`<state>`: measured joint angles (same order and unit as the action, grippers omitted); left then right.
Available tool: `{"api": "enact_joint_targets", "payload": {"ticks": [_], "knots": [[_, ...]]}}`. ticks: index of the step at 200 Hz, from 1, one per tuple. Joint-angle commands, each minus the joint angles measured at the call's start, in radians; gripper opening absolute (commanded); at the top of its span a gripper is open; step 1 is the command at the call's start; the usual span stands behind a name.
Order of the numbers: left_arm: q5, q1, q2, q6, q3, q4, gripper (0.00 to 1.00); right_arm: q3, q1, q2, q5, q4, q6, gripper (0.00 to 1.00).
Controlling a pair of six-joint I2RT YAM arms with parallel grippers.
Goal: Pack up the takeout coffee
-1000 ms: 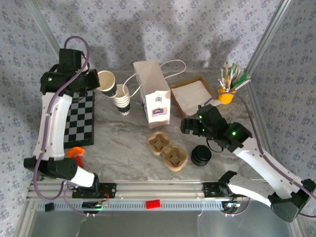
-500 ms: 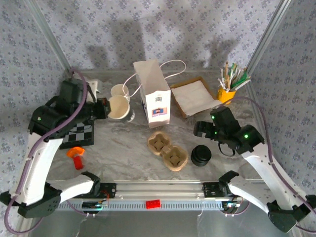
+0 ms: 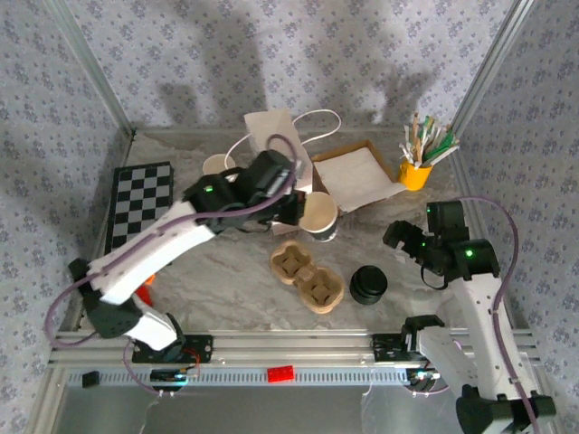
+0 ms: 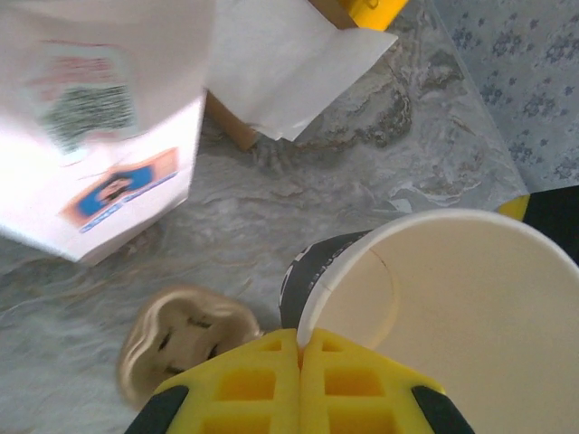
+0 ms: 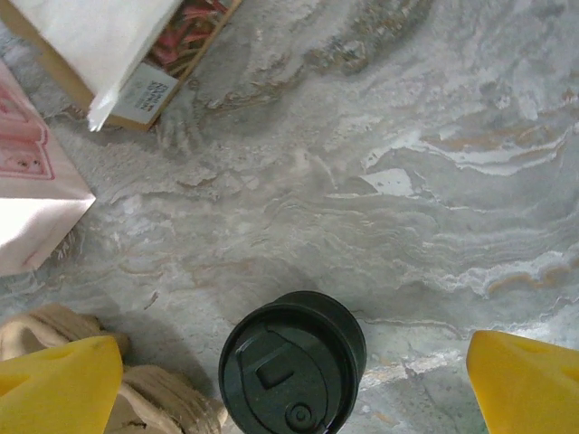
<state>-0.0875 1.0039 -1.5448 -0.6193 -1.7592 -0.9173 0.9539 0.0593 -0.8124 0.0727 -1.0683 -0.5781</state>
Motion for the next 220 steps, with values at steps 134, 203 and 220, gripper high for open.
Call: {"api": "enact_joint_targets", "payload": {"ticks": [134,203,220], "knots": [[0.002,0.018,-0.779,0.071,-0.629,-0.100,0.00,-0.133,-0.335,-0.022,0.277,0.113,0.109,1.00],[0.022,0.018,-0.847,0.090,-0.655,-0.128,0.00,-0.139,-0.324,-0.030,0.255,0.140,0.089,1.00],[0.019,0.018,-0.846,0.096,-0.663,-0.136,0.10,-0.135,-0.307,-0.033,0.240,0.133,0.089,1.00]]}}
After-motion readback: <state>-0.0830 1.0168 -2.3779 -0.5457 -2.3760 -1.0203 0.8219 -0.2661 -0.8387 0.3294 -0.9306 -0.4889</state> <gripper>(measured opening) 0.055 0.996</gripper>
